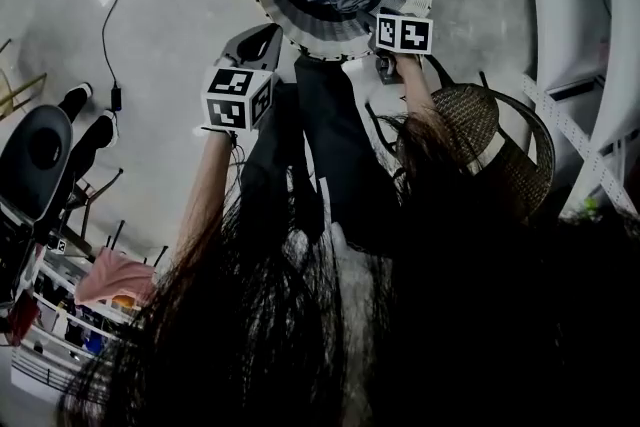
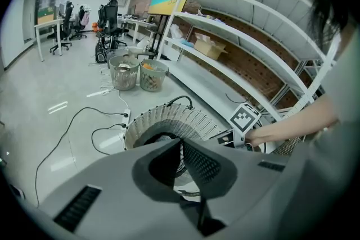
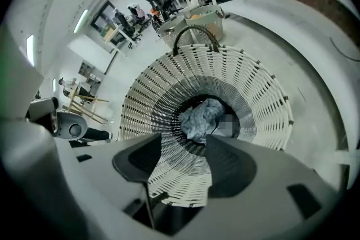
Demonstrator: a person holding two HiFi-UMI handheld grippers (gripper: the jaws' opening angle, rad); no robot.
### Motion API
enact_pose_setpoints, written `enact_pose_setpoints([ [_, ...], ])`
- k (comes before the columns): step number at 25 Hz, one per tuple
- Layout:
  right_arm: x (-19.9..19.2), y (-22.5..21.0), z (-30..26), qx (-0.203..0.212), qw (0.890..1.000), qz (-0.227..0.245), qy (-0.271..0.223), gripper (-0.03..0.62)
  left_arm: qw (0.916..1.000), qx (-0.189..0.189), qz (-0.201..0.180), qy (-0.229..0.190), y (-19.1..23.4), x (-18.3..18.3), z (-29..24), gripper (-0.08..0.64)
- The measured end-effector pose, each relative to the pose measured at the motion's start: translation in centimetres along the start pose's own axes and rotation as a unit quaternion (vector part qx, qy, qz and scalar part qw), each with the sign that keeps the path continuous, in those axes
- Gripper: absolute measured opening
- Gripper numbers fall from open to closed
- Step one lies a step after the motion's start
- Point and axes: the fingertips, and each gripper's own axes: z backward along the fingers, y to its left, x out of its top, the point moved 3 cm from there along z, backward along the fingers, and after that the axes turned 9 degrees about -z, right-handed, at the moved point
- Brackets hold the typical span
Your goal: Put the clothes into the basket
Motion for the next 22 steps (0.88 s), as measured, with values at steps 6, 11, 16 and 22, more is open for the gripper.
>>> enact_pose_setpoints([
  [6,-1.2,2.1,3.1,0.025,0.999,0.033,-0.017,0.249,0.9999,-0.007,-0.012,-0.003,-0.7,-1.0,2.6,0.025],
  [11,-0.9,6.0,7.6,0.051,0.996,0.036,-0.067,0.249,0.9993,0.003,-0.030,-0.021,-0.4,-0.5,6.3,0.025],
  [16,-0.3,10.9,13.1,0.081,0.987,0.035,-0.131,0.249,0.9970,0.012,-0.034,-0.069,-1.0,1.8,10.7,0.025],
  [22,-1.9,16.9,19.3,0.128,0.973,0.008,-0.192,0.247,0.9920,0.016,-0.052,-0.114,-1.9,2.9,16.8,0.025],
])
